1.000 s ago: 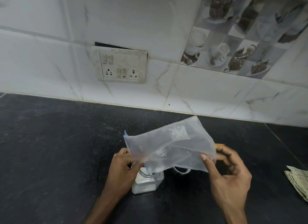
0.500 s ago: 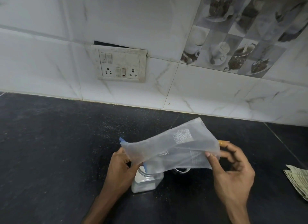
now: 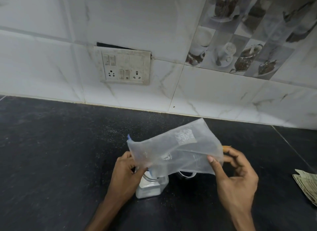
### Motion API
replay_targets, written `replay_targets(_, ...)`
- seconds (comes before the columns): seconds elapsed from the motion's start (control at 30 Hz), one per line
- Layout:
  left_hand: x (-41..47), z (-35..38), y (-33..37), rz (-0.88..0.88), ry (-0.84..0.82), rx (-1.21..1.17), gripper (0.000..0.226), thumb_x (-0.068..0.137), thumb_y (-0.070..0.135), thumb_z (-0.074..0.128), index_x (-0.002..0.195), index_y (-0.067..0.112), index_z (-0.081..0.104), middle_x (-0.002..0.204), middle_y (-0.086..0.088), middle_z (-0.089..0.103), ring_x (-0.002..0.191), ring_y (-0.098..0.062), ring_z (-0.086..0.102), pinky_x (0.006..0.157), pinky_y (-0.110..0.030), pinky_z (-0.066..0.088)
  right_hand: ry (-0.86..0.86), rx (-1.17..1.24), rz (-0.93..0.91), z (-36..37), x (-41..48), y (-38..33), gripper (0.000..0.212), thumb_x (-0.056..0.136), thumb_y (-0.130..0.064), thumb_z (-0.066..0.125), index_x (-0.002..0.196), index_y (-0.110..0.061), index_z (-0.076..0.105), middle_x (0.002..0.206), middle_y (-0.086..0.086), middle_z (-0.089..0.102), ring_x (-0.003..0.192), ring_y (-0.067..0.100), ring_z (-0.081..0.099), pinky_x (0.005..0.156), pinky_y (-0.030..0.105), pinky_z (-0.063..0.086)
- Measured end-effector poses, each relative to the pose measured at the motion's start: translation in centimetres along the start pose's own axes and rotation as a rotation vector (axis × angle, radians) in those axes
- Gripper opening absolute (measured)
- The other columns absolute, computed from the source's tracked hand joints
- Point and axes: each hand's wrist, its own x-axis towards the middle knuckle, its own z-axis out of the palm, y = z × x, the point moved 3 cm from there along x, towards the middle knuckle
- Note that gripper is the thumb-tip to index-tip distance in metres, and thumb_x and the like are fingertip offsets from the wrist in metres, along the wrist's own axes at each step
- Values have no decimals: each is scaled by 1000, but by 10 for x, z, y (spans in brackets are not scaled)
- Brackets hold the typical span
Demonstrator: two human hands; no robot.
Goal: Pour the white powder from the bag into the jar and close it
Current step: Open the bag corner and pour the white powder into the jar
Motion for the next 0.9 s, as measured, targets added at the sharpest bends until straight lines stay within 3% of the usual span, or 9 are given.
replay_targets(0.1,0,0,-1,-17,9,-31,6,76,28,83,73,32,78,82,6,72,84,-17,69,70,-46,59,6,0,2,0,-2,-1,34,73,5,80,96,-18,68,93,-17,73,76,-1,69,72,8,51)
replay_targets(0.2,-1,0,-1,-4,18,-27,28,73,46,73,68,19,75,79,2,71,81,-17,69,68,-47,57,4,0,7,1,-2,-1,33,74,4,80,95,-19,68,89,-23,72,76,-1,69,73,9,52)
replay_targets(0.3,0,1,1,0,20,-22,6,75,32,82,76,33,76,80,4,72,82,-13,69,70,-44,58,18,6,1,1,-2,-2,32,73,5,80,96,-15,69,93,-20,73,76,-1,69,72,8,51)
replay_targets(0.43,-2,2,1,15,16,-14,21,73,42,77,69,22,74,80,5,71,80,-15,69,67,-46,57,-9,-12,-11,2,-1,-4,33,73,3,80,94,-20,69,93,-22,72,76,0,69,72,11,53)
replay_targets(0.53,0,2,-3,-7,17,-3,21,75,26,85,67,10,74,80,3,72,80,-15,69,67,-49,57,22,-14,-7,0,-1,-3,34,73,4,80,97,-17,69,99,-14,72,78,2,69,74,13,54)
replay_targets(0.57,-1,2,-4,-8,18,-4,27,74,31,84,66,7,73,81,1,72,79,-15,69,66,-49,56,13,-16,-8,0,-1,-3,33,73,3,80,97,-17,69,98,-15,72,78,2,69,74,14,55)
replay_targets(0.67,-1,3,-3,-4,21,1,28,72,47,75,69,19,77,83,-1,72,81,-16,69,67,-47,57,-12,-28,-19,1,-1,-2,33,74,3,79,91,-23,68,91,-22,72,77,0,68,74,12,53)
replay_targets(0.77,-1,5,-5,-33,11,-28,16,76,25,84,71,15,73,83,2,74,78,-18,71,67,-50,57,21,32,0,0,1,0,34,75,4,78,93,-23,68,94,-20,72,79,1,68,75,12,53)
replay_targets(0.9,-1,3,-1,-47,41,-53,16,76,23,84,77,18,69,85,0,74,79,-20,71,67,-52,57,36,106,69,0,2,1,44,75,-2,78,112,-19,64,100,-8,76,86,5,69,85,16,51)
